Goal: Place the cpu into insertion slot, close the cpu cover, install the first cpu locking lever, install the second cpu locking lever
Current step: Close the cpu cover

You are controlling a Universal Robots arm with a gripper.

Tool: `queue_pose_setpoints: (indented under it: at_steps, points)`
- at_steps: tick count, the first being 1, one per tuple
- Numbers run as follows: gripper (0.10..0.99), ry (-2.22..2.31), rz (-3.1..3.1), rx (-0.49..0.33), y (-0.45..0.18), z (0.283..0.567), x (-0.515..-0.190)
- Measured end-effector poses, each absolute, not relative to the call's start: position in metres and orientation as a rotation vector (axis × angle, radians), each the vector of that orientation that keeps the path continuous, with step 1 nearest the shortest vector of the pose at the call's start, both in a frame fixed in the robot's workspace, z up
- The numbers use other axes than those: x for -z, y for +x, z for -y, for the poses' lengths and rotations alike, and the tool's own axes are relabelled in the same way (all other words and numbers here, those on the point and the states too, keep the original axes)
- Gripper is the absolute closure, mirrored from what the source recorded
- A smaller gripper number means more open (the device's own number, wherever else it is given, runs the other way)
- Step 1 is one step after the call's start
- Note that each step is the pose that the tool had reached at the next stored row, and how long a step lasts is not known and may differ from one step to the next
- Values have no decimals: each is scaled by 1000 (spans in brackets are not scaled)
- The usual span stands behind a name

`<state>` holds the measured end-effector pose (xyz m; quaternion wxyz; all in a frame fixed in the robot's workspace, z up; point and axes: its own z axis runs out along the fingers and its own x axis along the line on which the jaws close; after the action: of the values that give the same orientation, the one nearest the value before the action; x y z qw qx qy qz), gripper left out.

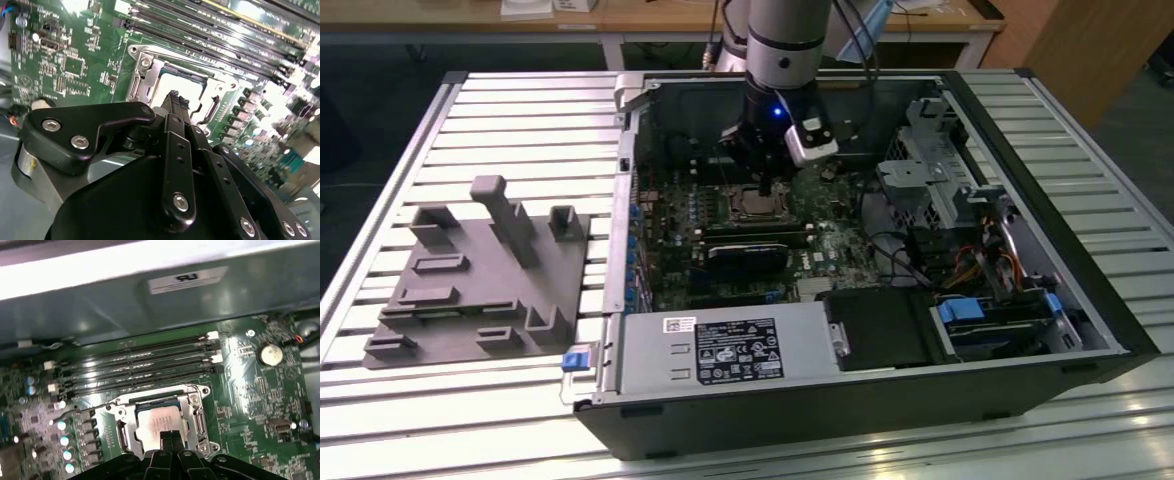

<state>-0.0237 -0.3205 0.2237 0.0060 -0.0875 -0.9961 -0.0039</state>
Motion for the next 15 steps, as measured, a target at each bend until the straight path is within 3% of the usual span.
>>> queue_pose_setpoints:
  at_steps: [15]
  points:
    - [980, -64, 3129, 11, -24, 321, -223]
